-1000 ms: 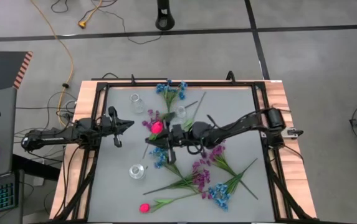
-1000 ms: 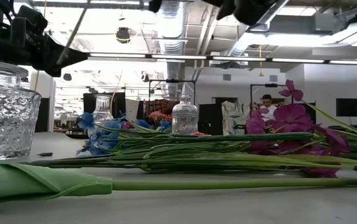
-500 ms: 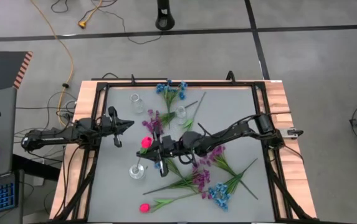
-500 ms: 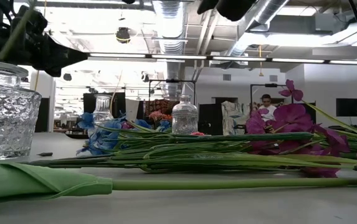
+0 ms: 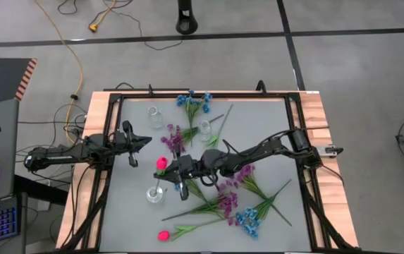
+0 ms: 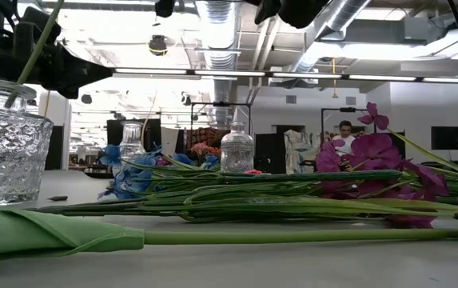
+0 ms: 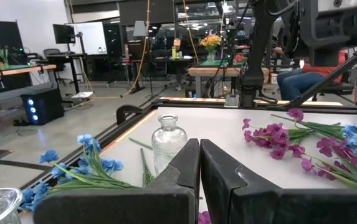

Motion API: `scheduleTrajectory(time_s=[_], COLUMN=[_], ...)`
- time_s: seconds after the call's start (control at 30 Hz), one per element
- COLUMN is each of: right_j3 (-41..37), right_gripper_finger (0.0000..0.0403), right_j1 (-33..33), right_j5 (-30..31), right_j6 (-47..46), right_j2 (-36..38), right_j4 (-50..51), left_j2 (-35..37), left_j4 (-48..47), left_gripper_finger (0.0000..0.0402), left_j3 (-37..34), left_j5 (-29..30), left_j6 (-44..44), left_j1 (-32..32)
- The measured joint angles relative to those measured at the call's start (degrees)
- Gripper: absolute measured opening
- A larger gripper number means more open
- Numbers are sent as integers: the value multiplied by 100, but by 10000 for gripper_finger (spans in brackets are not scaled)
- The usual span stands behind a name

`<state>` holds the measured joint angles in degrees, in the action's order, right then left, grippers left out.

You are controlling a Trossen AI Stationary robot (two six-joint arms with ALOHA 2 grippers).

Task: Sort flowers into vase by color
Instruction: Put the right red flower into the bottom transparent vase

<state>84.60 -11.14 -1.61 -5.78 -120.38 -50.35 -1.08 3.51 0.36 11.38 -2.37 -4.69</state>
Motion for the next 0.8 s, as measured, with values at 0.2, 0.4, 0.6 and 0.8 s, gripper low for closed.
scheduleTrajectory(time_s=[0.2, 0.4, 0.6, 0.8], right_j3=[0, 0, 0, 0], right_gripper_finger=[56, 60, 71, 129], right_j1=[37, 76, 79, 90], right_j5=[46, 48, 39, 28], right_j6=[-227, -343, -410, -436], right_j2=[1, 0, 1, 2], right_j4=[233, 571, 838, 1157], left_j2=[0, 0, 0, 0], left_j4=[0, 0, 0, 0], left_gripper_finger=[0, 0, 0, 0], left_j3=[0, 0, 0, 0], left_j5=[0, 0, 0, 0], left_j6=[0, 0, 0, 0], left_j1=[0, 0, 0, -1])
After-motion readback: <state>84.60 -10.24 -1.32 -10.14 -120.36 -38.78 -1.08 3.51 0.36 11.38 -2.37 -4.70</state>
